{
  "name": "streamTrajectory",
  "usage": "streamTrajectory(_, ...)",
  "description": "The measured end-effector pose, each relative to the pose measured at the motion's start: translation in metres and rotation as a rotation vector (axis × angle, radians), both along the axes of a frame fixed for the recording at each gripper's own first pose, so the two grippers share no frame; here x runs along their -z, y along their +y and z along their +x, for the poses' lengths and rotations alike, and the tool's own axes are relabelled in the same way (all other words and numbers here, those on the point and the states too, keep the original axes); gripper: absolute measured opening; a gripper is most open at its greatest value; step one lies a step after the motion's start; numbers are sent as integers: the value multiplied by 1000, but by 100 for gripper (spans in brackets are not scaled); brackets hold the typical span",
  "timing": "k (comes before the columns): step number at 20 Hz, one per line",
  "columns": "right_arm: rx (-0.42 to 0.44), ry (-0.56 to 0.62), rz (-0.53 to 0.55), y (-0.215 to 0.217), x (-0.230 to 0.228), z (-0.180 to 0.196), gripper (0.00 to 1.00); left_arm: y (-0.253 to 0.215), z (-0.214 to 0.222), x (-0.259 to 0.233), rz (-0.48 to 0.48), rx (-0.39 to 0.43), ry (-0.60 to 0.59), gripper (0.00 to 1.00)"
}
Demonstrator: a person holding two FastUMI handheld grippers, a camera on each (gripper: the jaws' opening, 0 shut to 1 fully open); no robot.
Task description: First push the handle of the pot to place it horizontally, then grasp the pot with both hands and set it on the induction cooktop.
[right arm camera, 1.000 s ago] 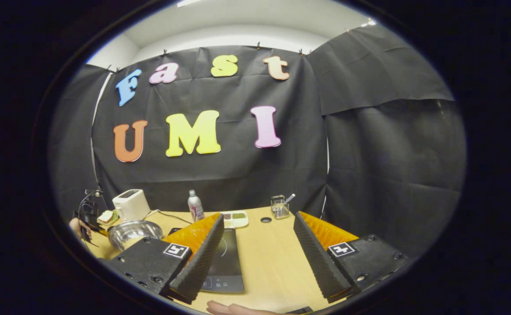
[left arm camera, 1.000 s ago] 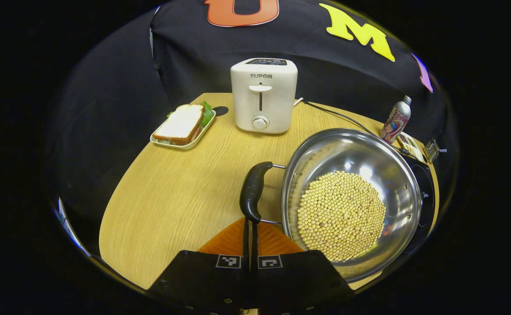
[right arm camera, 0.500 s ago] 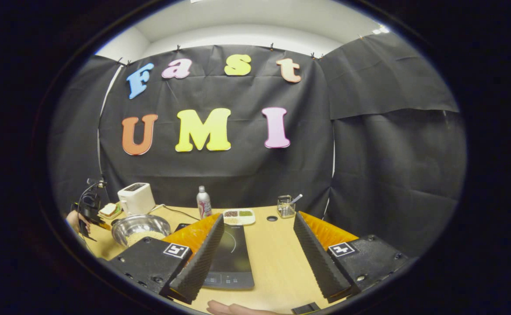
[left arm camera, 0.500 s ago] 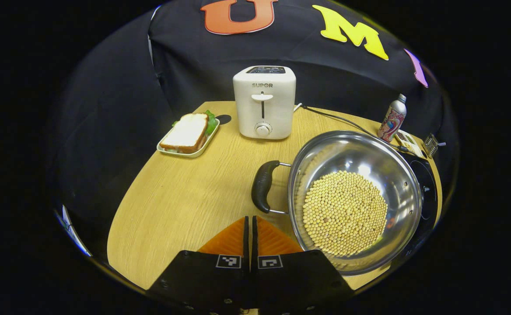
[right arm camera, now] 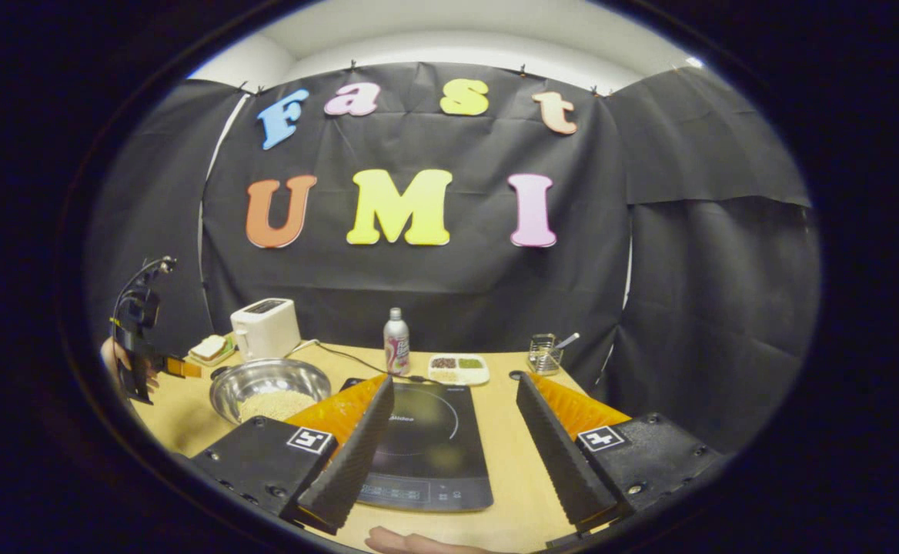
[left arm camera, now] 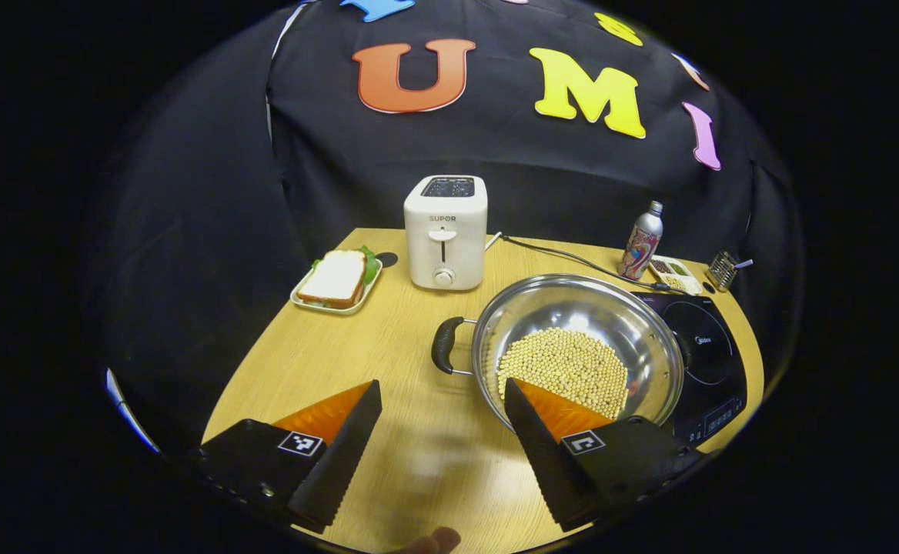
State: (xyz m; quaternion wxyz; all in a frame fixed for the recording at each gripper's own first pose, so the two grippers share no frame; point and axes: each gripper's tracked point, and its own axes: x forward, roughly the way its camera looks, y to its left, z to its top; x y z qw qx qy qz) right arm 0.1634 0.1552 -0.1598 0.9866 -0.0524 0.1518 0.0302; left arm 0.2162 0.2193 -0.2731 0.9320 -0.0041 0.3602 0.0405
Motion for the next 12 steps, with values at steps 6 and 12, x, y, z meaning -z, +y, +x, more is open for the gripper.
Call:
streamTrajectory(6, -61, 97, -20, 53, 40, 26, 96, -16, 1, -7, -33, 62, 5, 96)
streamTrajectory(12, -104, 229, -5, 100, 96, 56, 96, -10, 23, 5, -58, 58, -11, 96)
